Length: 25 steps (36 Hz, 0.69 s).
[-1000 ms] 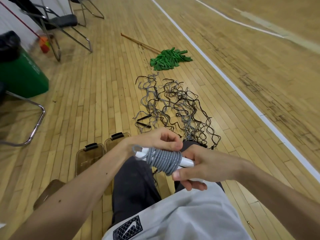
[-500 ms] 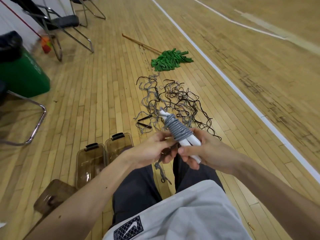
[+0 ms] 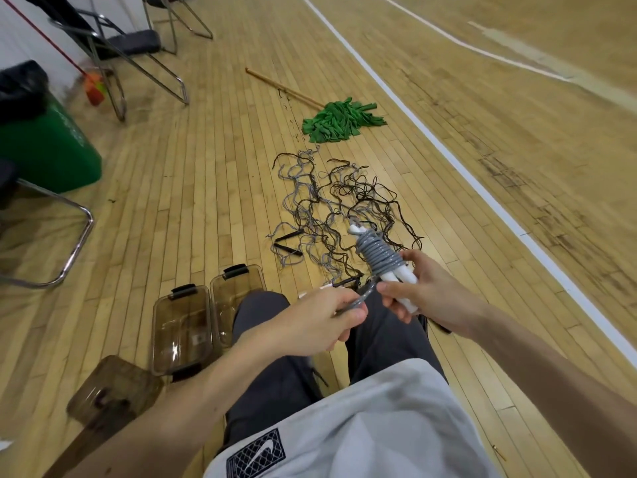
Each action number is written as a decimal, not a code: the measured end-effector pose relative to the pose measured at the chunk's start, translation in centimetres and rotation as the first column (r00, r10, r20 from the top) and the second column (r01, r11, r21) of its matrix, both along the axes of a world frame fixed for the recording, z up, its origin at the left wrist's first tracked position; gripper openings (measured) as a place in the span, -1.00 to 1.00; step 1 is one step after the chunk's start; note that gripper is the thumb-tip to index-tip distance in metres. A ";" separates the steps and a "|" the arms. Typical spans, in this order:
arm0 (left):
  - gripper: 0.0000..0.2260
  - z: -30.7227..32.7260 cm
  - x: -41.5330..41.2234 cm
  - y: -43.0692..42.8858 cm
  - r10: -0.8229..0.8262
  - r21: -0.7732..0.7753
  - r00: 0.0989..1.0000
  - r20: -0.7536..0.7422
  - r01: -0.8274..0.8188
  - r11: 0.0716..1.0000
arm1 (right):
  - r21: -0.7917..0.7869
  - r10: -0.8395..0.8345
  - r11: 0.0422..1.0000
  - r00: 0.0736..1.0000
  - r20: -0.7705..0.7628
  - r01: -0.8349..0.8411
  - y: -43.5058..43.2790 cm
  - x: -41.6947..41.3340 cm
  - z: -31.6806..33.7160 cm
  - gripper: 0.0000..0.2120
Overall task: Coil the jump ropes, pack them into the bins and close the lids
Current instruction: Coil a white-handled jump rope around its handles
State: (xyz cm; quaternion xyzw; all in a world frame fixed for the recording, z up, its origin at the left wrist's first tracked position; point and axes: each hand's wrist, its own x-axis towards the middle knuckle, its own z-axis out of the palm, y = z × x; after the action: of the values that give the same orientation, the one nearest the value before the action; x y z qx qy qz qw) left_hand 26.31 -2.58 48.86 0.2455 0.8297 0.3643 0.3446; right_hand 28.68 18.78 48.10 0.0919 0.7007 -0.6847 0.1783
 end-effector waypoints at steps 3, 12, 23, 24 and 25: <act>-0.88 0.6 0.3 0.3 -0.080 -0.105 0.979 -0.188 0.061 0.993 | 0.021 0.019 1.000 1.000 0.020 -0.020 -0.1 -0.1 -0.6 -0.54; -0.80 3.7 -0.8 0.4 -0.435 -0.483 0.721 -0.540 0.158 0.861 | 0.106 0.309 0.940 0.941 0.139 -0.325 -0.5 0.1 -0.2 -0.86; -0.77 6.1 -2.2 1.3 -0.477 -0.325 0.669 -0.571 0.349 0.879 | 0.241 0.579 0.752 0.789 0.204 -0.614 -2.3 1.1 1.2 -0.84; -0.76 6.1 -2.3 1.5 -0.479 -0.317 0.667 -0.570 0.360 0.878 | 0.261 0.600 0.728 0.774 0.204 -0.634 -2.6 1.3 1.3 -0.84; -0.75 6.2 -2.4 1.7 -0.482 -0.314 0.667 -0.568 0.365 0.876 | 0.278 0.620 0.705 0.757 0.204 -0.652 -2.8 1.4 1.5 -0.84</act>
State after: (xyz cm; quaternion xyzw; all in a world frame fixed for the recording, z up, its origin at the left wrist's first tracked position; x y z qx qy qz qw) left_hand 23.91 -0.85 55.09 0.5084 0.8439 0.0965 0.1416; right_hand 30.07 15.95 49.62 -0.0944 0.7849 -0.4472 0.4184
